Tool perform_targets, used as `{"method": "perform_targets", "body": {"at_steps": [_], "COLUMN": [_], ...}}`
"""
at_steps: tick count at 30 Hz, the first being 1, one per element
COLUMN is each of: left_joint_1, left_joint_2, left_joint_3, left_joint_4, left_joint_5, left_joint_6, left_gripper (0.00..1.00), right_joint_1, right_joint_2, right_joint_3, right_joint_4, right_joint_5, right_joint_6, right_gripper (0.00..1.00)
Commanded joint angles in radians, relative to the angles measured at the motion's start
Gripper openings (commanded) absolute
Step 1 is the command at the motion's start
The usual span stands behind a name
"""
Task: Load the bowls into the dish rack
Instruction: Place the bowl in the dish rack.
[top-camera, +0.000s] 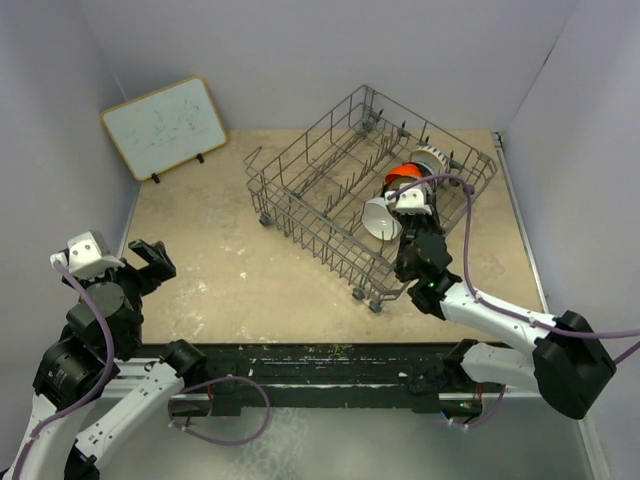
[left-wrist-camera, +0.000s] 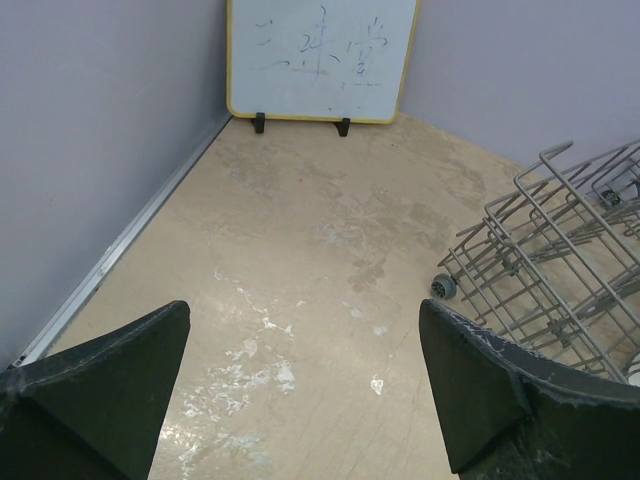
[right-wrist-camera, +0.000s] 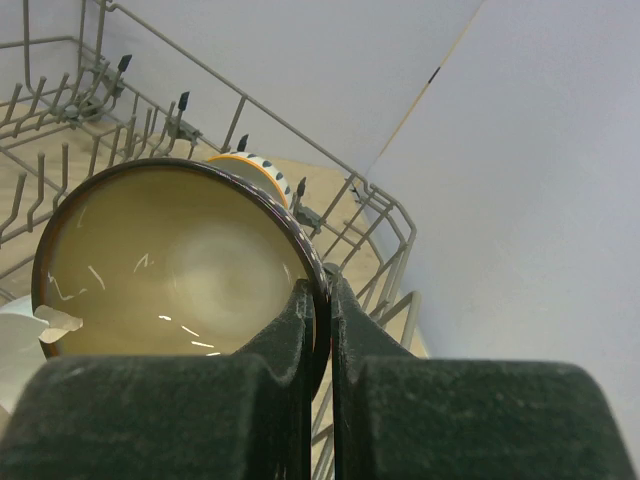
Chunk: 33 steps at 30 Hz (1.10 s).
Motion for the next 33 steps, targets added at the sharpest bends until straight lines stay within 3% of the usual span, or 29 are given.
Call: {"method": "perform_targets", "body": {"at_steps": [1, 8, 18, 33], "left_joint_1": [-0.003, -0.003, -0.003, -0.003], "left_joint_2": [0.007, 0.009, 0.029, 0.031], "left_joint_3": [0.001, -0.002, -0.004, -0.002], "left_joint_4": [0.05, 0.043, 0.055, 0.037], "left_joint_5": [0.016, 0.006, -0.002, -0.014], "left_joint_6": [0.001, -0.002, -0.002, -0.011], "left_gripper": [0.99, 0.99, 0.99, 0.99], "right_joint_1": [-0.056, -0.214, -0.373, -0.391], "right_joint_2": [0.001, 0.013, 0.179, 0.341], "right_joint_3": [0.025, 0.089, 0.094, 0.087], "right_joint_4": [0.092, 0.035, 0.272, 0.561], "right_joint_5": [-0.014, -0.183, -0.378, -0.434], "right_joint_6": [0.127, 0.224, 0.218, -0.002], "right_gripper": [0.0, 0.0, 0.0, 0.0]}}
